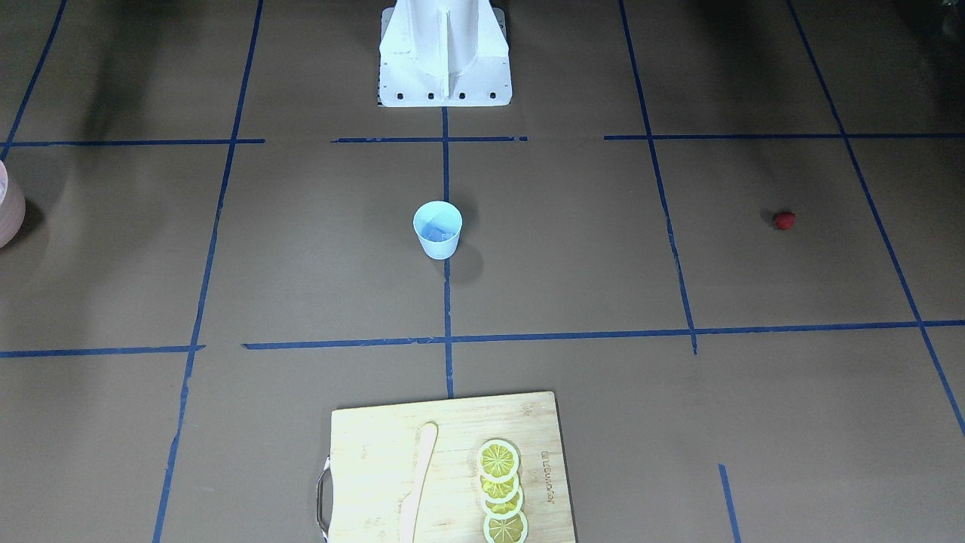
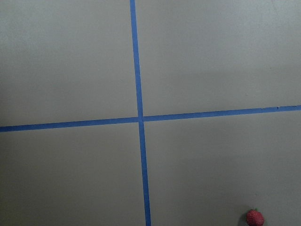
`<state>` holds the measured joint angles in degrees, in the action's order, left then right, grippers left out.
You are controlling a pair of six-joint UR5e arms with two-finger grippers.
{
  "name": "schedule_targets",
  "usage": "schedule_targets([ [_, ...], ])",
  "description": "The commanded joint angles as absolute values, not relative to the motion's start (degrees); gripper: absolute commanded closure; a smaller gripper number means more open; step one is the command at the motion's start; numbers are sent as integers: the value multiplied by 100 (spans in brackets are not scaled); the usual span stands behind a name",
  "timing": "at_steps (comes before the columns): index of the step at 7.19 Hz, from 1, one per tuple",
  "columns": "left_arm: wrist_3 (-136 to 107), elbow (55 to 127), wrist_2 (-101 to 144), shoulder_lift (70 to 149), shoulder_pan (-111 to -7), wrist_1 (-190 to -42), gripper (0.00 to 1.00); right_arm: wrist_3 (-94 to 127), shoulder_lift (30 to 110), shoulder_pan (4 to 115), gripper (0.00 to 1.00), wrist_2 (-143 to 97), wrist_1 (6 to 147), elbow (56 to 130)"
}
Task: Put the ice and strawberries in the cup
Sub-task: 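Carry the ice cube in the right gripper over the light-blue cup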
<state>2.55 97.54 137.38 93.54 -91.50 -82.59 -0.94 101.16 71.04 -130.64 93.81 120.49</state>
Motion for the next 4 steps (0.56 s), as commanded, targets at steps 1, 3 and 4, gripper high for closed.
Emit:
schedule_targets([
  [1, 255, 9738, 13737, 9352, -9149, -8262, 0, 1276, 8690, 6508, 100, -13148, 10166, 12085],
  [3, 255, 9729, 13737, 9352, -9149, -8262, 0, 2901, 7495, 5646, 100, -13122, 10274, 11718],
  [4, 255, 9712, 13746, 9360, -9149, -8262, 0, 3823, 6853, 5181, 100, -13079, 10274, 11429],
])
